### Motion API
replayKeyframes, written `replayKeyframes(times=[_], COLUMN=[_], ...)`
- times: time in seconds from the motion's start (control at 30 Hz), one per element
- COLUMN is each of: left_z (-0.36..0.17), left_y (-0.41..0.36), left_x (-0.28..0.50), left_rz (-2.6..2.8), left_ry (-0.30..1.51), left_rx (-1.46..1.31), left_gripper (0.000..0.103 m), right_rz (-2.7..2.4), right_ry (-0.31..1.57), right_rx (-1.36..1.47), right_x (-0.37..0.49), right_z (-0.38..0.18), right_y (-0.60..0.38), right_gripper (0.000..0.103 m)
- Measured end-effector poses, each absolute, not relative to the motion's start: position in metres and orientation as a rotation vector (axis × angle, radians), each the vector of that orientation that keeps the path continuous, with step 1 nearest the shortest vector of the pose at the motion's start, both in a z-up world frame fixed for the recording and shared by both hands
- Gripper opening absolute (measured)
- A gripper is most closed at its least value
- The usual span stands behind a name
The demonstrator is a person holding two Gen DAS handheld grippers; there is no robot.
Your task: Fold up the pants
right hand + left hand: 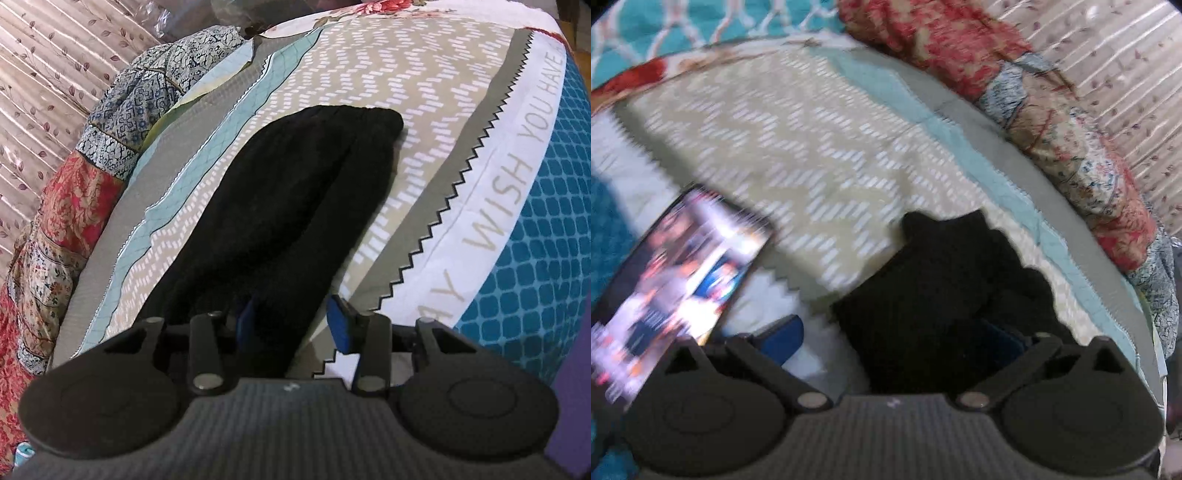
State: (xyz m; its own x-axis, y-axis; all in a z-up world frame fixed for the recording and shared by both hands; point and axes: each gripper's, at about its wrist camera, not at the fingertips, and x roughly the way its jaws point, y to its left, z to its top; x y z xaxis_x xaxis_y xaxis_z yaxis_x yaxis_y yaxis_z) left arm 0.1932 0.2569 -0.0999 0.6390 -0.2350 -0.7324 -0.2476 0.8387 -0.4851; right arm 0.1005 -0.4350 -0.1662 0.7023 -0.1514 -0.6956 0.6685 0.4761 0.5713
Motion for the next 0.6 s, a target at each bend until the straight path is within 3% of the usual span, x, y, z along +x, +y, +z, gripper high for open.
replayKeyframes(times=[0.07, 0.13, 0.17, 0.3, 0.47, 0.6], left_z=[-0.101, -0.104, -0.103, -0.083, -0.013, -0.034], left_y=[0.245, 0.230, 0.218, 0.204, 0.211, 0.215], left_x=[0.212, 0.229, 0.237, 0.224, 0.126, 0.105], left_rz=[-0.051, -0.081, -0.056, -0.006, 0.061, 0.209], left_ry=[0.882, 0.891, 0.890, 0.849, 0.560, 0.629], left_rx=[-0.604, -0.570, -0.495, -0.425, -0.330, -0.259], left_gripper=[0.099, 0.077, 0.057, 0.031, 0.032, 0.037], right_rz=[-0.546, -0.548, -0.550, -0.552, -0.539, -0.526], right_ry=[0.622, 0.624, 0.625, 0.624, 0.628, 0.624], right_rx=[0.952, 0.949, 0.949, 0.958, 0.958, 0.933], right_x=[0.101, 0.101, 0.101, 0.101, 0.102, 0.104], right_z=[-0.165, -0.166, -0.167, -0.167, -0.169, -0.173], right_y=[-0.434, -0.432, -0.432, -0.430, -0.432, -0.431], right_gripper=[0.046, 0.046, 0.046, 0.046, 0.046, 0.047])
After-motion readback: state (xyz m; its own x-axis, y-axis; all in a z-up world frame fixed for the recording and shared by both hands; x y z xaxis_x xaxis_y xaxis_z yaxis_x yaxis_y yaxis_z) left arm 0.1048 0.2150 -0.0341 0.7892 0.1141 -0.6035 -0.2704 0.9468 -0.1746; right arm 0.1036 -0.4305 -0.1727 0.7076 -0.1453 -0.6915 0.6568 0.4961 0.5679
